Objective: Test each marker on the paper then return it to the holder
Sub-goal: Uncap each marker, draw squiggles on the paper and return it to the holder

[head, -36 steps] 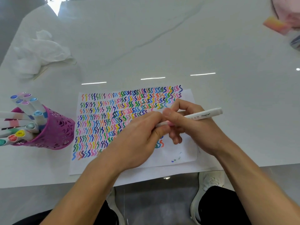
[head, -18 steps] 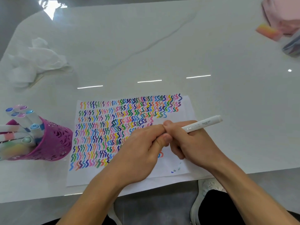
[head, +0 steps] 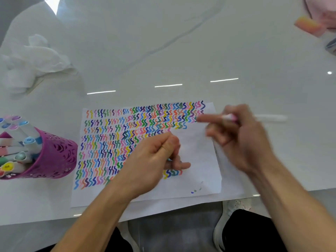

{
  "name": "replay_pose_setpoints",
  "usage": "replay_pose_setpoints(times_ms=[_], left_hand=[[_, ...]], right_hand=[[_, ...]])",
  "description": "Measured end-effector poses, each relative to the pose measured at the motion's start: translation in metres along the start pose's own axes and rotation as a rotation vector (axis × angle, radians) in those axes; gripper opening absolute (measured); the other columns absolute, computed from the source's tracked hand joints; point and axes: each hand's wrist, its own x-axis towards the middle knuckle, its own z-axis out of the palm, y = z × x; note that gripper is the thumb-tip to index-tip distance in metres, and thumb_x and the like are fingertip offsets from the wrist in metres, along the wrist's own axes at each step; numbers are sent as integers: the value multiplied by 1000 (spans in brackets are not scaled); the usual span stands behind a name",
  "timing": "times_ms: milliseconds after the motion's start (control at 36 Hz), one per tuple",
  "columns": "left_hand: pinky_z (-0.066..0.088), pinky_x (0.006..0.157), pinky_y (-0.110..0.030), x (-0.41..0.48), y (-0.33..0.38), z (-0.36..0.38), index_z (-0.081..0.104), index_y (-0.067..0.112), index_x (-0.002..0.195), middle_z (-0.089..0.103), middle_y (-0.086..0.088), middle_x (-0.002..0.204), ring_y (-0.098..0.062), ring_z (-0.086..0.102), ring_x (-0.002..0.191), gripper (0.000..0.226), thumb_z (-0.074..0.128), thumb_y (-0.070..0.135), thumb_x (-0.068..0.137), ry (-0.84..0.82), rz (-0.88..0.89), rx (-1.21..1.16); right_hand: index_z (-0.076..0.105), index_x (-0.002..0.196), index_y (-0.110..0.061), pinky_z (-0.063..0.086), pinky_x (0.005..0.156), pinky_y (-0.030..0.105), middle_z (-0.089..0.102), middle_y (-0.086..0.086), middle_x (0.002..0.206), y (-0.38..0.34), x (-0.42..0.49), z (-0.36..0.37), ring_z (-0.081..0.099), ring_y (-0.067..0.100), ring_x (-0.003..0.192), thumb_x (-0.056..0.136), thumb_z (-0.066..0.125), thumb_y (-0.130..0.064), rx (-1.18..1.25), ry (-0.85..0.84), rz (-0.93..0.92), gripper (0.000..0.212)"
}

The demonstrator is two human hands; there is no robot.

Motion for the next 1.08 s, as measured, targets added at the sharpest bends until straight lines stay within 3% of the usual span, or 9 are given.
replay_pose_setpoints(times_ms=[111,222,333,444,528,611,778,889,1083], left_hand=[[62,78,-37,-3,-1,-2,57,5,78,62,-9,64,-18,71,68,35,45,25,105,18,12,141],[53,63,-21,2,-1,-4,56,24,73,63,8,66,-4,71,70,34,45,33,104,78,108,471],[44,64,-21,3,-2,3,59,24,79,61,12,73,-7,59,73,30,46,36,103,114,225,661],[40,67,-18,8,-4,-1,62,25,87,59,15,82,-7,57,80,29,45,43,103,170,290,721],[38,77,-13,8,-6,0,65,28,97,55,19,97,-3,52,91,30,44,49,99,193,351,870],[42,89,-26,9,-10,0,69,23,102,57,10,110,-12,51,102,30,50,46,97,205,415,999],[45,82,-34,9,-15,0,70,21,98,59,6,109,-17,52,99,25,55,41,96,204,451,1109],[46,81,-33,10,-15,1,71,20,96,60,6,107,-17,53,98,25,56,41,96,214,457,1110],[46,81,-31,10,-14,1,71,22,97,60,8,108,-15,52,100,23,57,40,95,210,425,1090]], right_hand=[[50,83,-4,35,33,20,70,27,65,-9,2,-4,55,27,33,96,51,-32,-150,18,-30,31],[58,54,-25,34,34,24,67,24,57,-2,-1,0,57,31,35,91,61,-56,-366,94,-87,49],[56,49,-21,39,38,20,66,16,54,-3,-2,0,58,27,38,93,54,-71,-543,131,-86,67],[68,75,-18,45,41,24,66,0,54,5,0,1,56,16,41,98,46,-66,-653,169,-117,57],[69,92,-29,44,51,13,64,-24,65,11,5,1,58,0,55,99,43,-46,-749,169,-212,31],[57,100,-28,36,46,12,58,-12,58,15,6,0,46,2,47,99,55,-25,-712,124,-252,3],[60,89,-22,51,54,40,63,5,66,19,5,-5,59,23,61,90,73,-22,-752,48,-329,13],[59,87,-27,50,49,26,69,9,68,24,6,-4,64,20,54,86,70,-25,-666,77,-331,12],[53,82,-23,55,46,31,70,7,71,32,8,-7,68,21,53,87,77,-29,-690,151,-336,26]])
